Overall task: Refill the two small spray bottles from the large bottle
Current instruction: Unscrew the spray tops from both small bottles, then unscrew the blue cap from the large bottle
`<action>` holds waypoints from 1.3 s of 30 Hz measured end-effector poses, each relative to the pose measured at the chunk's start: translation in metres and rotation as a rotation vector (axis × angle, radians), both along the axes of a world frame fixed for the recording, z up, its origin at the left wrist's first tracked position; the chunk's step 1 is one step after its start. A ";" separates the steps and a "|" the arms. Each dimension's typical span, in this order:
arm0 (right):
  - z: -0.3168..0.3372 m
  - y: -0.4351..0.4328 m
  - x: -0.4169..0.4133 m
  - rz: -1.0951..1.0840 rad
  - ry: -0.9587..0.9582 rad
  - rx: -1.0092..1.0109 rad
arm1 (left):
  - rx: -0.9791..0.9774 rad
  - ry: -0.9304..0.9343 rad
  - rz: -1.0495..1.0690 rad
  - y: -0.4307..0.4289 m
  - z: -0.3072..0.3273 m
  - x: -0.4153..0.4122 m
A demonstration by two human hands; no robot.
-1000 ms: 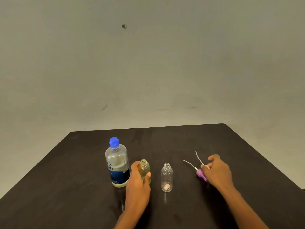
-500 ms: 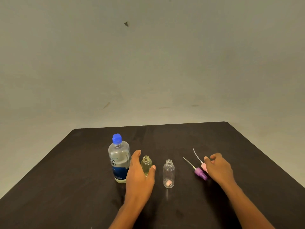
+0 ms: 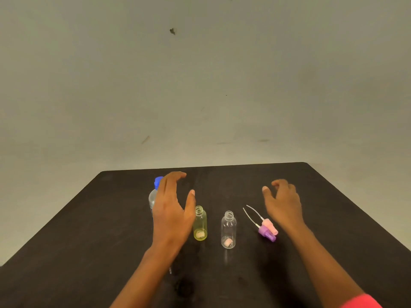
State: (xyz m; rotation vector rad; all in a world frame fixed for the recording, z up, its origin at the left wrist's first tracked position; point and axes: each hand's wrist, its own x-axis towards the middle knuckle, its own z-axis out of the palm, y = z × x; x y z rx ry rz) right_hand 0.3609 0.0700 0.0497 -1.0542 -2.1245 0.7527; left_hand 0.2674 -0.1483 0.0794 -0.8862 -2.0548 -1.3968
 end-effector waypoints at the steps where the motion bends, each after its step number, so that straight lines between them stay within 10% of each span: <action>1: 0.003 -0.004 -0.003 0.019 0.011 0.005 | -0.004 0.017 0.017 -0.002 0.001 -0.003; 21: 0.058 -0.116 -0.076 0.543 0.031 0.147 | -0.105 -0.553 0.030 -0.026 -0.032 -0.043; 39: 0.092 -0.153 -0.115 0.894 -0.352 0.319 | -0.253 -0.413 0.072 -0.038 -0.042 -0.041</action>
